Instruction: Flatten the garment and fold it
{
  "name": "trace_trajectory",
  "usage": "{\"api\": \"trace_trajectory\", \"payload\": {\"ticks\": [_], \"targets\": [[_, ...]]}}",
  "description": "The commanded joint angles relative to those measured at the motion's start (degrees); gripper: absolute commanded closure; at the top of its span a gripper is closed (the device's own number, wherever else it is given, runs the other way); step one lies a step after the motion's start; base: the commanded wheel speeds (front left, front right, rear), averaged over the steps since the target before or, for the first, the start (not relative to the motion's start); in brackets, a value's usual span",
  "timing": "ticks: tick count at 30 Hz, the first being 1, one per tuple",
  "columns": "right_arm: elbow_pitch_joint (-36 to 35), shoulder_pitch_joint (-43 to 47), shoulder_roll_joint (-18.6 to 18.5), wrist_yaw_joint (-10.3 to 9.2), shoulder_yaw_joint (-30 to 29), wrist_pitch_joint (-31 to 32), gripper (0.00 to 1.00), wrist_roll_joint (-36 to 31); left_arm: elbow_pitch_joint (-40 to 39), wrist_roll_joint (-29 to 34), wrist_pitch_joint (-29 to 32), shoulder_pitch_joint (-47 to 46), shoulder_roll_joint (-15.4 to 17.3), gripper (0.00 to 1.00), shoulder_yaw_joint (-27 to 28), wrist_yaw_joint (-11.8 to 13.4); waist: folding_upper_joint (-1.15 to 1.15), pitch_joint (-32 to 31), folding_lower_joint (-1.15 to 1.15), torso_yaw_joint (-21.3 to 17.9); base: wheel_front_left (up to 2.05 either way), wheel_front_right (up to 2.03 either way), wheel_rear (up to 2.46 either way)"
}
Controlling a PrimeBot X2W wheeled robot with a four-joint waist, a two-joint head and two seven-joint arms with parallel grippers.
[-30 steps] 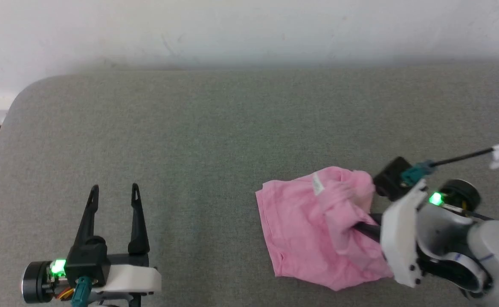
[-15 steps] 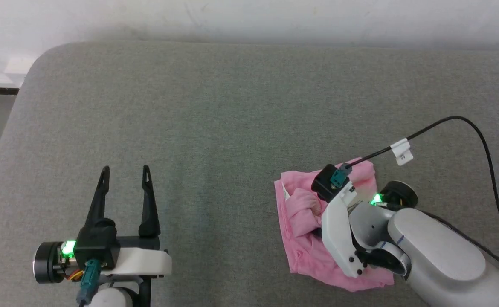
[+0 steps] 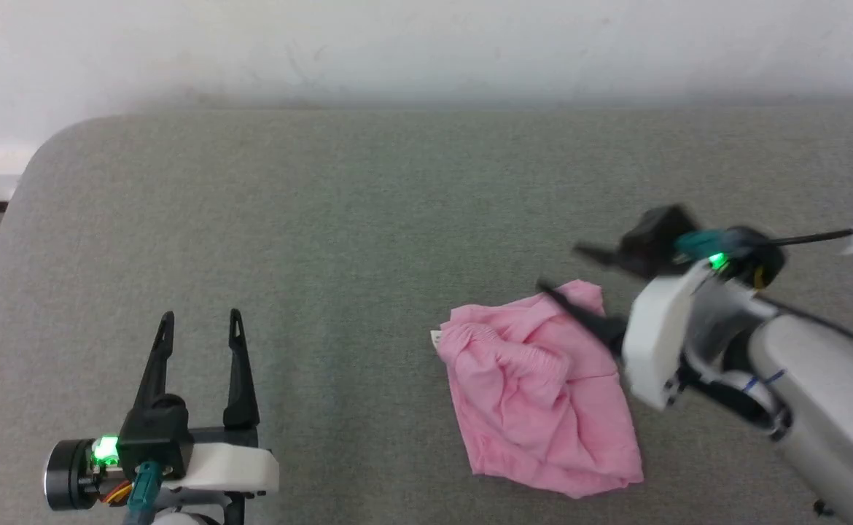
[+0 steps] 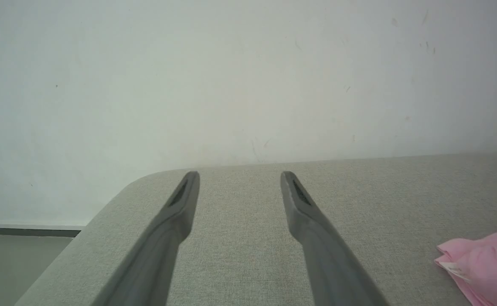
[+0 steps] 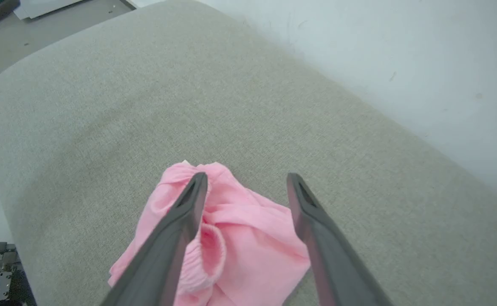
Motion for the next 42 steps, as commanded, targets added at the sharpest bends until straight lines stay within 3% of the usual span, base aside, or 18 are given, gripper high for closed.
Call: {"api": "trace_trajectory", "payload": {"ticks": [1,6,13,21,27,31,35,39,42], "targets": [[-1.2,1.0,-0.6,-0.11,-3.4,-4.0,0.00,-1.9,-0.3,0.5,-0.3,0.4,0.2,0.00,0.2,0.2,0.00,-2.0,0.00,-2.6,0.00,0.00,0.00],[-0.9,5.3,1.3,-0.11,-15.4,-17.0,0.00,-9.8,-0.8,0.4,-0.3,0.7,0.2,0.00,0.2,0.0,0.00,-2.6,0.00,-4.4,0.00,0.00,0.00],[2.0,14.8,10.5,-0.11,-33.0,-32.2,0.00,-20.0,-1.9,-0.2,-0.3,0.7,0.0,0.00,0.9,-0.5,0.00,-2.6,0.00,-5.0,0.00,0.00,0.00],[-5.1,25.8,21.7,-0.11,-43.9,-35.7,0.00,-23.7,-2.3,-0.5,-0.3,1.5,-0.4,0.00,1.9,-1.3,0.00,-2.4,0.00,-4.4,0.00,0.00,0.00],[-10.4,30.9,25.0,-0.11,-46.8,-35.7,0.00,-24.3,-2.5,-0.3,-0.3,1.9,-0.7,0.00,2.3,-1.6,0.00,-2.6,0.00,-3.5,0.00,0.00,0.00],[-11.5,29.4,23.7,-0.11,-46.0,-35.7,0.00,-24.2,-3.0,-0.1,-0.3,1.9,-0.8,0.00,2.6,-1.7,0.00,-2.5,0.00,-2.9,0.00,0.00,0.00],[-5.7,24.1,17.5,-0.11,-40.9,-32.7,0.00,-22.3,-3.2,0.1,-0.3,2.1,-1.0,0.00,2.7,-1.7,0.00,-2.7,0.00,-2.1,0.00,0.00,0.00],[1.7,17.8,10.8,-0.11,-32.5,-14.4,0.00,-19.0,-3.1,0.2,-0.3,2.4,-1.5,0.00,2.1,-1.6,0.00,-2.5,0.00,-0.8,0.00,0.00,0.00],[3.7,14.4,7.2,-0.11,-25.4,-1.3,0.00,-12.2,-3.2,0.3,-0.3,2.5,-1.8,0.00,1.8,-1.4,0.00,-2.3,0.00,0.2,0.00,0.00,0.00]]}}
